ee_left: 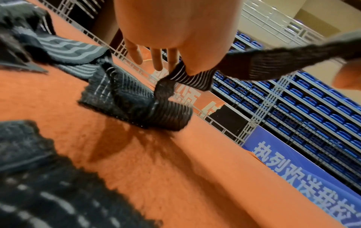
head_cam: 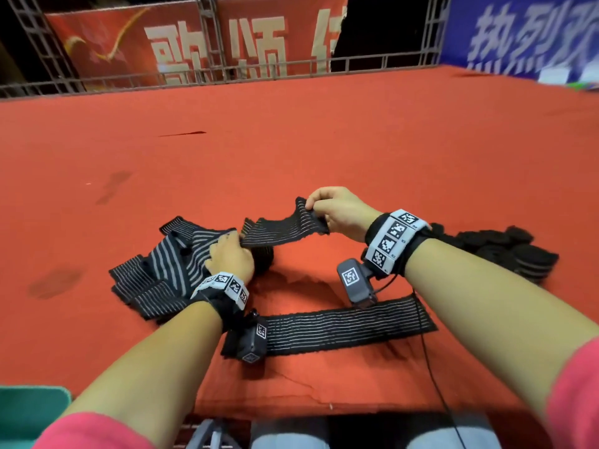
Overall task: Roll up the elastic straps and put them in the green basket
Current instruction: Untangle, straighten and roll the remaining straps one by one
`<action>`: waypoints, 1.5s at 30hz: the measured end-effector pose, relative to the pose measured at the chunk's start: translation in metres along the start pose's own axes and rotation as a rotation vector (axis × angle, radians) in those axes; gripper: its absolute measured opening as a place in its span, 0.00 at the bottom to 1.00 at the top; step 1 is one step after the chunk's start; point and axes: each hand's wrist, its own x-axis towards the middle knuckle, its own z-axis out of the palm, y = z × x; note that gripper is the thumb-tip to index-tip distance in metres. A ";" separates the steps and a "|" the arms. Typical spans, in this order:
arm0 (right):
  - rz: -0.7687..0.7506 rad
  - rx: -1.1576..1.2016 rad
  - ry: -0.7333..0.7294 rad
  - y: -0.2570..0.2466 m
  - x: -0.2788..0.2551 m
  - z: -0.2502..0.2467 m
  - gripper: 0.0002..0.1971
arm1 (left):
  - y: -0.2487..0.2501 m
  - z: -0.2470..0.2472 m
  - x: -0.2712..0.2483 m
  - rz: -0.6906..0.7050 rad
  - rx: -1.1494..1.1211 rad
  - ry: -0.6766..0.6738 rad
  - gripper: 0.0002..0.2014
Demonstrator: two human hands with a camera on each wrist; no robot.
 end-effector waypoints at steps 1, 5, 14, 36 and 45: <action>-0.009 0.006 0.019 -0.001 -0.001 -0.005 0.15 | -0.001 -0.001 0.001 -0.011 -0.015 0.013 0.18; -0.015 0.046 0.091 0.003 -0.001 -0.015 0.14 | -0.008 -0.008 0.005 -0.047 -0.093 0.062 0.13; -0.035 0.081 0.293 0.009 -0.002 -0.038 0.15 | -0.035 -0.037 0.014 -0.007 -0.164 0.094 0.14; 0.080 0.129 0.415 0.021 -0.032 -0.074 0.14 | -0.035 -0.039 0.000 0.070 -0.187 -0.034 0.07; 0.019 0.199 0.333 -0.011 -0.046 -0.065 0.12 | 0.041 -0.033 -0.025 0.259 -0.249 -0.240 0.09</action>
